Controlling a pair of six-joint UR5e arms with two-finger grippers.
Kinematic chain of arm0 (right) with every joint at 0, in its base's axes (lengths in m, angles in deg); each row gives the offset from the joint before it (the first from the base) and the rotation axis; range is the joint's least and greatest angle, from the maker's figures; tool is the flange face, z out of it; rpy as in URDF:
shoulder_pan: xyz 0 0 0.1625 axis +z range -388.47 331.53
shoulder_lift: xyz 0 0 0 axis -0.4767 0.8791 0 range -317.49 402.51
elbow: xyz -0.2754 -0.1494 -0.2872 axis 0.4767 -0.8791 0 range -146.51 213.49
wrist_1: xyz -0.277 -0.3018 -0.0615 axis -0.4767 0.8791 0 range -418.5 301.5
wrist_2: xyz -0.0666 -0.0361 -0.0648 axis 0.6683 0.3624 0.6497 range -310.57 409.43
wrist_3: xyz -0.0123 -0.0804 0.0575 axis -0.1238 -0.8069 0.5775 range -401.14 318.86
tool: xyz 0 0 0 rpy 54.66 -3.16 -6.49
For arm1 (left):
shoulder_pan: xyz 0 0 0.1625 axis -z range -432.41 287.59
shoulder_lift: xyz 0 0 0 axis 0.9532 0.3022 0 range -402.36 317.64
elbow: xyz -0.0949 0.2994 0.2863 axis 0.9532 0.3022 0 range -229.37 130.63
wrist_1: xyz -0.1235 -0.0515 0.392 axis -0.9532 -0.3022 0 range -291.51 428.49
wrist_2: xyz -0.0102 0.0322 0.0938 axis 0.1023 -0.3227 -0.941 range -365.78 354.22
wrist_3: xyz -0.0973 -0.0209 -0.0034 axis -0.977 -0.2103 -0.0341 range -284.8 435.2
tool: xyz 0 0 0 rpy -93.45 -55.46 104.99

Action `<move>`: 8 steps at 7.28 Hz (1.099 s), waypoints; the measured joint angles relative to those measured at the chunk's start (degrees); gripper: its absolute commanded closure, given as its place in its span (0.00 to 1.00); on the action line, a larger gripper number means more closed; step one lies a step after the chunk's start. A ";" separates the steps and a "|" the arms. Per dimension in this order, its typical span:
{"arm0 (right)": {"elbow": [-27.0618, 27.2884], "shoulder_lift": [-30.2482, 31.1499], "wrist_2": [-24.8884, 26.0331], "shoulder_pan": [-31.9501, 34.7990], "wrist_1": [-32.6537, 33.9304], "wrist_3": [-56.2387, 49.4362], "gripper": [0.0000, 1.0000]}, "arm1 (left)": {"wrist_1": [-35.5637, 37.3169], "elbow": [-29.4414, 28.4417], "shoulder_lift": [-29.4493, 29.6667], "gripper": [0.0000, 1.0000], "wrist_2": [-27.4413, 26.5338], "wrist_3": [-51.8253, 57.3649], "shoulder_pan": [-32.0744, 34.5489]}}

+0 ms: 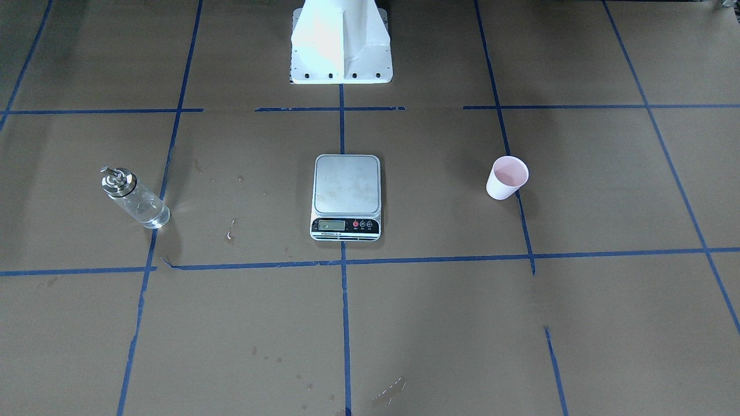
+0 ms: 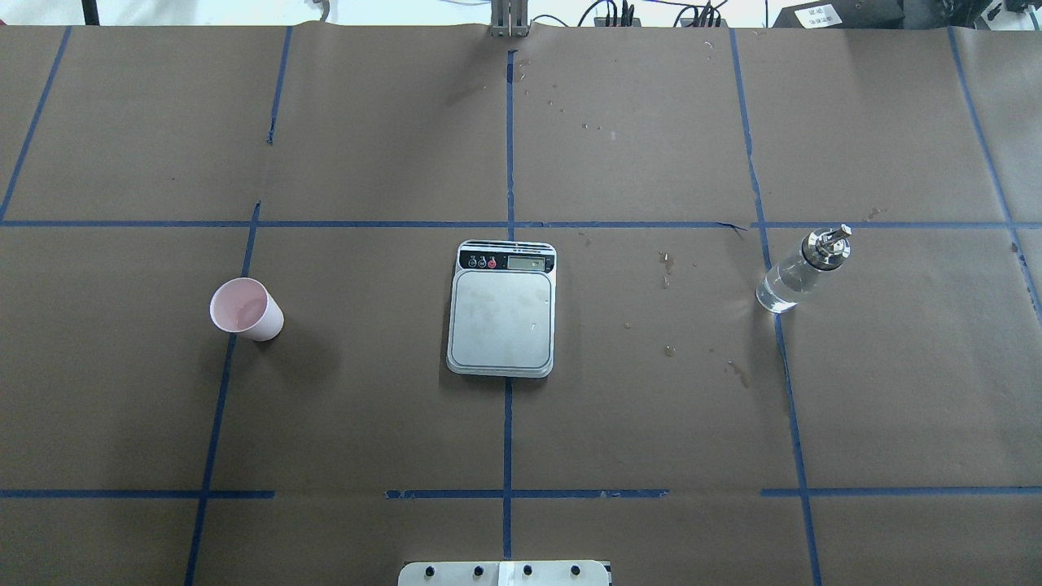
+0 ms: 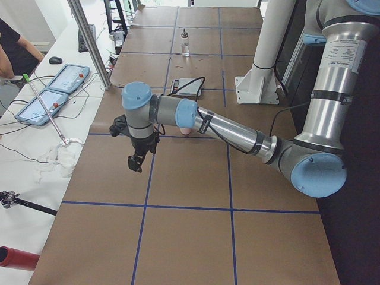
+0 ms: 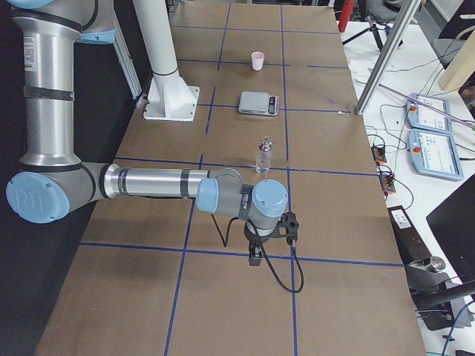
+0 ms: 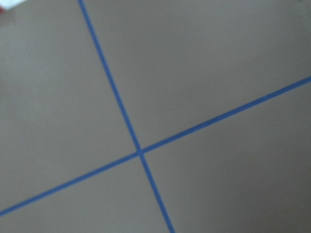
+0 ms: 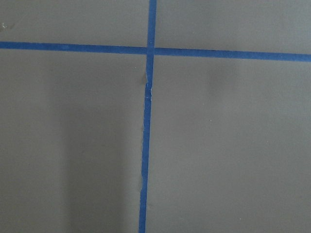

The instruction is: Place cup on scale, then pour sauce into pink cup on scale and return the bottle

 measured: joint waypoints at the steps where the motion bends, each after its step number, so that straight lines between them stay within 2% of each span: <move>1: 0.03 -0.17 0.00 0.00 0.00 0.00 0.00 | -0.43 2.83 0.62 0.00 0.65 -4.43 -3.37; 3: 0.02 -1.05 0.06 -0.02 0.00 0.07 0.00 | -2.05 6.39 2.39 0.00 1.35 -14.21 -13.11; 4: 0.04 -1.89 0.10 -0.03 -0.02 0.15 0.00 | -4.60 6.67 2.44 0.00 1.37 -22.83 -17.75; 6: 0.16 -3.17 0.09 -0.02 -0.06 0.32 0.00 | -15.98 6.64 -1.57 0.00 0.01 -44.18 -23.29; 8: 0.22 -3.31 0.03 0.04 -1.14 0.29 0.00 | -26.53 6.28 -4.88 0.00 -6.93 -65.14 -31.01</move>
